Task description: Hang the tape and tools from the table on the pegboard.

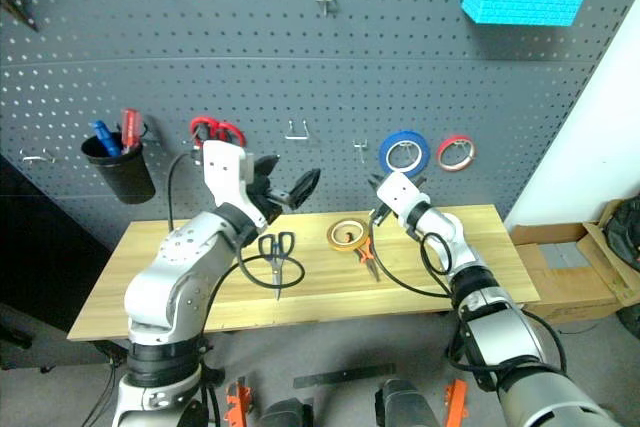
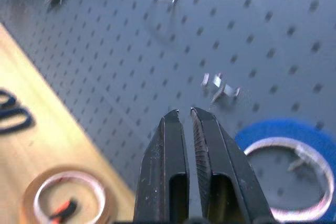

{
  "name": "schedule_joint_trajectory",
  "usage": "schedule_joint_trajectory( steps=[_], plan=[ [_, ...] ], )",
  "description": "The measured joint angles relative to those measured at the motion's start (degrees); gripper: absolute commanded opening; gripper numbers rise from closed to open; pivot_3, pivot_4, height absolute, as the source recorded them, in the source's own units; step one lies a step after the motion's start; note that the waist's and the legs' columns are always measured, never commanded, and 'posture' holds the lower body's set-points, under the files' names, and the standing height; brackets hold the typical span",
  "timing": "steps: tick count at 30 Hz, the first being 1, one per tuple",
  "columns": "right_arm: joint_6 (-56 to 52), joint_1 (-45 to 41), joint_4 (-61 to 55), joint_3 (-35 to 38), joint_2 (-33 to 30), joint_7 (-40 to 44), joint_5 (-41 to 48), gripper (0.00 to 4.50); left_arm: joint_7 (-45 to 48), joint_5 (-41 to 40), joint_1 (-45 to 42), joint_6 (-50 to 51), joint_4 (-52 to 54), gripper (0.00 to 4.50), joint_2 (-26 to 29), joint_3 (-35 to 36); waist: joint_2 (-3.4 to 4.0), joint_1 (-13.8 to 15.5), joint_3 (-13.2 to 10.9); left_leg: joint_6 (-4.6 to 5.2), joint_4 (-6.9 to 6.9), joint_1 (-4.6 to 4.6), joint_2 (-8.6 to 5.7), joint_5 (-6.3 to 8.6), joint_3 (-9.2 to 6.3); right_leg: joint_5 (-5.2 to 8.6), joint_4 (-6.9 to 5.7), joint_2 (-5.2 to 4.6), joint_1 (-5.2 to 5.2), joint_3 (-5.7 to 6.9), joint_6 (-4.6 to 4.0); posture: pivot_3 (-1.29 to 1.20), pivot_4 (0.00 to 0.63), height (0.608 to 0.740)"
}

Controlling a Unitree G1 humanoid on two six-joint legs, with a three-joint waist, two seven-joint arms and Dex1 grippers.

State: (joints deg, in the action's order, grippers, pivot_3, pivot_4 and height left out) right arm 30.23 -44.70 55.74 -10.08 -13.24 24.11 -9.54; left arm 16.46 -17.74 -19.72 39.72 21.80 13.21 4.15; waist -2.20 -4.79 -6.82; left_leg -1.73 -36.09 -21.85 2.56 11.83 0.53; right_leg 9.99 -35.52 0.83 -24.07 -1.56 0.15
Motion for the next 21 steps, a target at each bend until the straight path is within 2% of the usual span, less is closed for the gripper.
schedule_joint_trajectory(
  steps=[8, 15, 17, 21],
  plan=[
    [-8.39, 5.78, -10.04, -0.18, -1.44, 6.10, 1.79, 0.24, -6.27, 1.56, 11.18, 4.77, 0.21, 4.50, -2.99, -1.44, 0.01, 0.06, -0.10, 0.01, 0.05, 0.04, 0.03, 0.01, 0.25, 0.05, -0.07, 0.08, -0.13, -0.58, -0.04, 0.00, 0.118, 0.740],
    [-21.42, 7.37, -16.34, -3.86, -0.68, 15.63, 1.99, 0.24, -10.93, 0.90, 12.03, 13.26, 3.04, 4.50, -4.50, 1.20, 0.04, 0.07, -1.26, 0.00, 0.02, 0.23, -0.10, 0.02, 0.06, 0.06, -0.17, 0.20, -0.13, -0.59, -0.05, 0.04, 0.170, 0.740],
    [-23.03, 6.55, -15.81, -4.82, 0.10, 16.89, 1.72, 0.61, -11.14, 0.81, 11.06, 14.60, 3.04, 4.50, -4.38, 2.05, 0.03, 0.15, -2.11, 0.00, 0.02, 0.18, -0.18, 0.02, -0.06, 0.06, -0.20, 0.22, -0.21, -0.60, -0.06, 0.06, 0.184, 0.740],
    [-23.87, 1.75, -12.29, -5.64, 0.82, 18.45, 1.53, 1.78, -11.69, 0.52, 8.88, 16.73, 3.15, 4.50, -4.52, 2.60, 0.01, 0.35, -3.61, 0.00, 0.01, 0.04, -0.33, 0.02, -0.23, 0.06, -0.24, 0.22, -0.27, -0.66, -0.06, 0.08, 0.213, 0.740]
  ],
)
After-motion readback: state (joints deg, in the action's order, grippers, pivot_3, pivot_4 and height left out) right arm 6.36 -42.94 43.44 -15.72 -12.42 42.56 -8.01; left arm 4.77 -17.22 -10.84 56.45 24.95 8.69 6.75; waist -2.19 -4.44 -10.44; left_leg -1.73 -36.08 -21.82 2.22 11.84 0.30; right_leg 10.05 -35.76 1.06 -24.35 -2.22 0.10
